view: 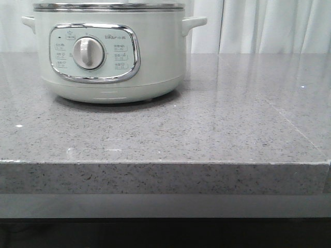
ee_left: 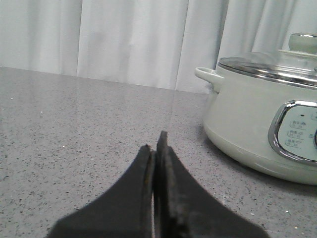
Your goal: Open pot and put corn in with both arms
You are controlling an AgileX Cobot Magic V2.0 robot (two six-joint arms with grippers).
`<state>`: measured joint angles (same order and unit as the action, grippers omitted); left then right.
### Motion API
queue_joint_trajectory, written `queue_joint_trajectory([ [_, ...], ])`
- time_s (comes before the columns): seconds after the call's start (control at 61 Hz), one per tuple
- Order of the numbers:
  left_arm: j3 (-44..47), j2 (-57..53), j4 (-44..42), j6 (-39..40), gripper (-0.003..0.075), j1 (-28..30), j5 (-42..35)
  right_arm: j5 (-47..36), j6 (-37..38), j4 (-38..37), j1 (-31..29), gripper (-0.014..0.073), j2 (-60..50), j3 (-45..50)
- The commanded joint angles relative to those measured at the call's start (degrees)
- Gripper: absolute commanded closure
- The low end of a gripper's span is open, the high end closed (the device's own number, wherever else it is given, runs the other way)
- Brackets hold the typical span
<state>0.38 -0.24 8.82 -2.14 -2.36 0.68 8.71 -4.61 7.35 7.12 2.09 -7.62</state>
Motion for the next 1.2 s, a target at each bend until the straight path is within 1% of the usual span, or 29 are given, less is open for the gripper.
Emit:
queue_joint_trajectory([
  [0.0, 0.23, -1.1, 0.51, 0.02, 0.0741, -0.51, -4.66, -6.63, -0.33, 0.14, -3.15, 0.0661, -2.43, 2.44],
  [0.082, 0.23, -1.1, 0.51, 0.02, 0.0741, -0.51, -4.66, -8.71, -0.33, 0.14, -4.69, 0.0661, -4.07, 5.87],
  [0.18, 0.23, -1.1, 0.51, 0.02, 0.0741, -0.51, -4.66, -12.27, -0.33, 0.14, -4.81, 0.0661, -4.03, 9.4],
  [0.23, 0.23, -1.1, 0.51, 0.02, 0.0741, -0.51, -4.66, -10.21, -0.33, 0.14, -4.58, 0.0661, -4.03, 9.1],
  [0.459, 0.23, -1.1, 0.51, 0.02, 0.0741, -0.51, -4.66, -10.16, -0.33, 0.14, -1.89, 0.0661, -4.03, 9.16],
  [0.607, 0.23, -1.1, 0.51, 0.02, 0.0741, -0.51, -4.66, -10.43, -0.33, 0.14, -3.08, 0.0661, -4.03, 9.16],
  [1.05, 0.23, -1.1, 0.51, 0.02, 0.0741, -0.51, -4.66, -10.43, -0.33, 0.14, -3.15, 0.0661, -4.03, 9.16],
  [1.181, 0.23, -1.1, 0.51, 0.02, 0.0741, -0.51, -4.66, -10.43, -0.33, 0.14, -5.09, 0.0661, -4.03, 9.16],
])
